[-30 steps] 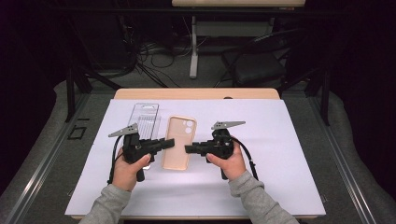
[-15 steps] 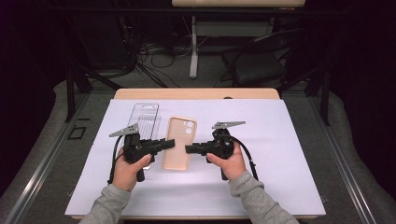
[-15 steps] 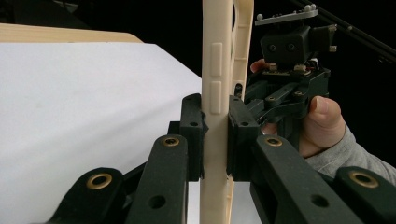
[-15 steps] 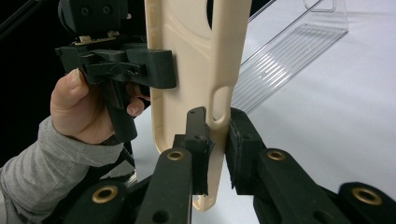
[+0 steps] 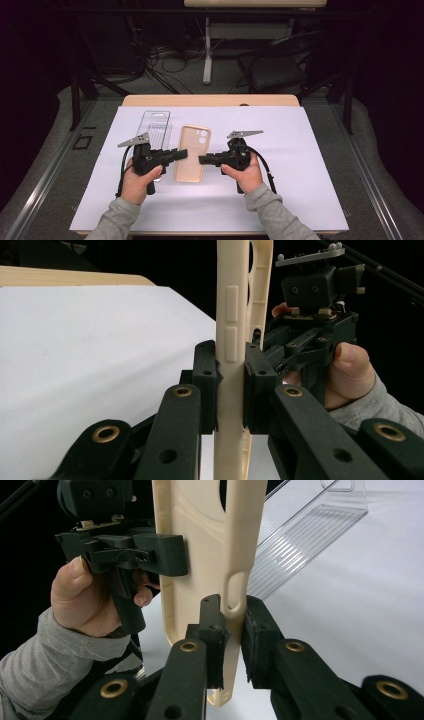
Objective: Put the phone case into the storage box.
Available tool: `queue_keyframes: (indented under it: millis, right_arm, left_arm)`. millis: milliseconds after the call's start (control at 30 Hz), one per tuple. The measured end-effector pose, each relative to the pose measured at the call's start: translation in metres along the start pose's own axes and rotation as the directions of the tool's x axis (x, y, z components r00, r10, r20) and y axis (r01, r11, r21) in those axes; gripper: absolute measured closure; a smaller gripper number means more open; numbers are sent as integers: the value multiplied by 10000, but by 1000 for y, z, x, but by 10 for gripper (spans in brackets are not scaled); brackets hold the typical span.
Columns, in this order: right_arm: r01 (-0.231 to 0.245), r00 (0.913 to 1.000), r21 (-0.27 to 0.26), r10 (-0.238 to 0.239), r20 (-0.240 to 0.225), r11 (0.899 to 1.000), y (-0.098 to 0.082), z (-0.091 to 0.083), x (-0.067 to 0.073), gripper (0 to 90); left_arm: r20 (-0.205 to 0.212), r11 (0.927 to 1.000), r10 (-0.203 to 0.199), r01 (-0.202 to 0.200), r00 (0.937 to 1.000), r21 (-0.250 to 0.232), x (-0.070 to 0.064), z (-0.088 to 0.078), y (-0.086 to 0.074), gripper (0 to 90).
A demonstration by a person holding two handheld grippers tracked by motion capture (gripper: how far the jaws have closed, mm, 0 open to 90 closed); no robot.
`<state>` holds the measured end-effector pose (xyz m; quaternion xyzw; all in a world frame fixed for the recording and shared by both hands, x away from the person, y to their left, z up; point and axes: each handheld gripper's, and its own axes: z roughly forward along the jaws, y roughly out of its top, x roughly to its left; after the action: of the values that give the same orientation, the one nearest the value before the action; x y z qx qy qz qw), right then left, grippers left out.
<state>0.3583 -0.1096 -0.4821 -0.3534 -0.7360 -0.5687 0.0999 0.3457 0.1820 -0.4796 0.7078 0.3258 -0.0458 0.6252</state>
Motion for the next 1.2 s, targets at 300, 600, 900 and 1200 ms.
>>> queue_keyframes:
  millis: [300, 600, 900, 1200]
  right_arm:
    - [33, 10000, -89, -32, 48, 10000, -1, 0, 0, 811]
    - [91, 9999, -151, -90, 96, 9998, -1, 1, 1, 812]
    - [97, 9999, -240, -94, 127, 9997, -2, 1, 2, 813]
    - [29, 9996, -355, -19, 287, 9994, -2, 0, 0, 813]
  left_arm:
    - [-76, 10000, 47, -48, 10000, -65, -1, 0, 0, 799]
    - [-107, 10000, 10, -11, 9999, -76, 0, 0, 0, 795]
    - [-65, 9999, -115, 114, 9999, -120, 0, -1, 1, 766]
    - [-319, 9998, -65, 59, 9995, -185, 1, -1, 1, 579]
